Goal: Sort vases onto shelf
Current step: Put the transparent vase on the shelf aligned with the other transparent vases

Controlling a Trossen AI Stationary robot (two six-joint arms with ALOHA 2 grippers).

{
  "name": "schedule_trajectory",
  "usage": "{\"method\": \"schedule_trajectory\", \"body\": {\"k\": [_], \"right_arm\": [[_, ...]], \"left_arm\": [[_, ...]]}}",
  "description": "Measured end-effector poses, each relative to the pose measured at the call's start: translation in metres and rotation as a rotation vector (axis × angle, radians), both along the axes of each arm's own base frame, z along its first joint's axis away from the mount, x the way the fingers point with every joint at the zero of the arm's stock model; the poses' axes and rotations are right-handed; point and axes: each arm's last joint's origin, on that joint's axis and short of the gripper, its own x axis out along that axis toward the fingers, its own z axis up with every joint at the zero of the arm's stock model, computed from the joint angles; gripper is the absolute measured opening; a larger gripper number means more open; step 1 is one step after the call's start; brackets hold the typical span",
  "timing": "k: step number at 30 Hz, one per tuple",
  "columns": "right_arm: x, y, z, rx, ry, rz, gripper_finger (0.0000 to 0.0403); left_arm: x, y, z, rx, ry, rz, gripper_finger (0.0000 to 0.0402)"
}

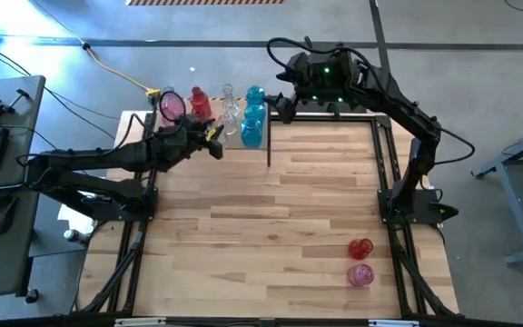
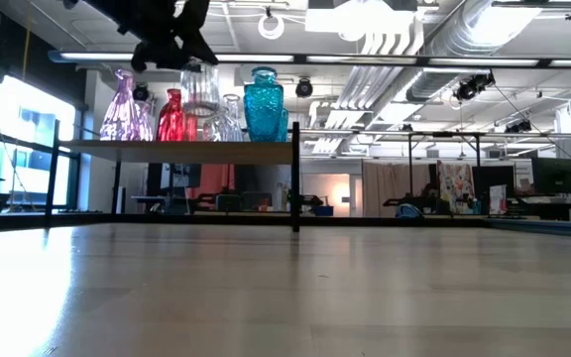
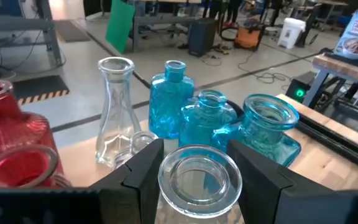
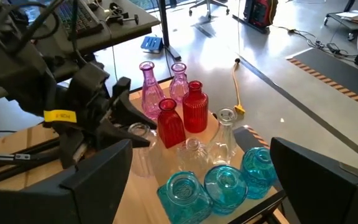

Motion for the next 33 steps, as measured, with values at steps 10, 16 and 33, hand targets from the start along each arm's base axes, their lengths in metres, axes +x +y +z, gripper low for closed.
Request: {"method": "schedule_trajectory", "body": {"k": [10, 16, 33], "right_arm": [[0.0, 0.0, 0.0, 0.009, -0.004, -0.004, 0.0362], [0.0, 0.0, 0.0, 0.009, -0.004, -0.004, 0.0362], [0.0, 0.0, 0.0, 0.009, -0.004, -0.005, 0.0362]], "left_arm": [[0.019, 0.004, -0.025, 0.027, 0.064, -0.011, 0.0152], [0.028, 0.007, -0.036, 0.025, 0.109, 0.014, 0.0152], [0.041, 0.021, -0.043, 0.039, 0.059, 0.069, 0.0152]]}}
